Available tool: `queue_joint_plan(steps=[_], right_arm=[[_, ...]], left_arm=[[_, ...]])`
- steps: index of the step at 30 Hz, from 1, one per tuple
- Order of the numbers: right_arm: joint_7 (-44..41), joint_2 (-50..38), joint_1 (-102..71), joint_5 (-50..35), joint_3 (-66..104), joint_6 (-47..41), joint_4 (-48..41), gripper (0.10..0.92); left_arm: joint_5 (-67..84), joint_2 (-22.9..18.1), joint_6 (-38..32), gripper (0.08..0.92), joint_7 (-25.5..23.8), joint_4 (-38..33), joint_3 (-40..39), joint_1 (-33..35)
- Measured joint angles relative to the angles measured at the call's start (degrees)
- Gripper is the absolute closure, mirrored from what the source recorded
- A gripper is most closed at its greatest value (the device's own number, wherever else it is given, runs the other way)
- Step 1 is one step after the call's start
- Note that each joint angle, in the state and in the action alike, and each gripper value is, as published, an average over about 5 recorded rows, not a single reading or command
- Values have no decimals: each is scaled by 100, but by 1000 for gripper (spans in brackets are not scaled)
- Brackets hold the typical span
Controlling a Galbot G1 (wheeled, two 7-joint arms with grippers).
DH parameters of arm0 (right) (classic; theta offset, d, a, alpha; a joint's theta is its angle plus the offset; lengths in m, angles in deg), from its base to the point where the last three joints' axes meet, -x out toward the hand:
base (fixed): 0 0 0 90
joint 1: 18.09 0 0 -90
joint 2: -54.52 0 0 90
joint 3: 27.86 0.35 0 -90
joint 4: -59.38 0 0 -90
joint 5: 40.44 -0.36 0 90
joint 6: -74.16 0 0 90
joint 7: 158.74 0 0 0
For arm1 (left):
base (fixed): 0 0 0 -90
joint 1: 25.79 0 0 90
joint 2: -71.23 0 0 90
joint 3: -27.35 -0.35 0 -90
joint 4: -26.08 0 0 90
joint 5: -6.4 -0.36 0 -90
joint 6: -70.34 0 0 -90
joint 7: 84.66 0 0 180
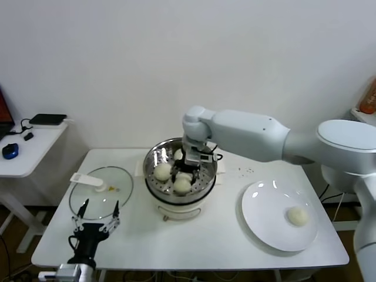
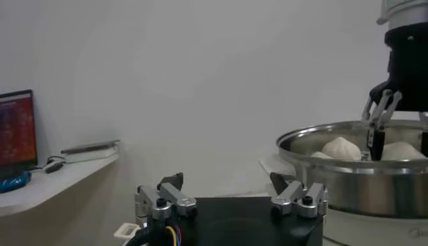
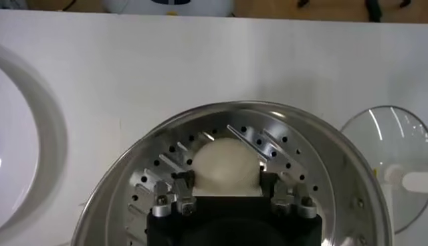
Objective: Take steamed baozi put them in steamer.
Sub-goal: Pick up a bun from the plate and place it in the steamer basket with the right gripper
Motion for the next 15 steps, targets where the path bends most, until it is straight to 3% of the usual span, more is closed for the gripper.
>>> queue_joint_plan(steps=[10,15], right_arm=[[18,132,-135,-80,24,-18,-176,373],[23,167,-172,-121,50,-19,-221,309]], left_arm=[[-6,-5,-6,177,3,24,-2,1],[-9,-12,-14,177,6,42,-16,0]])
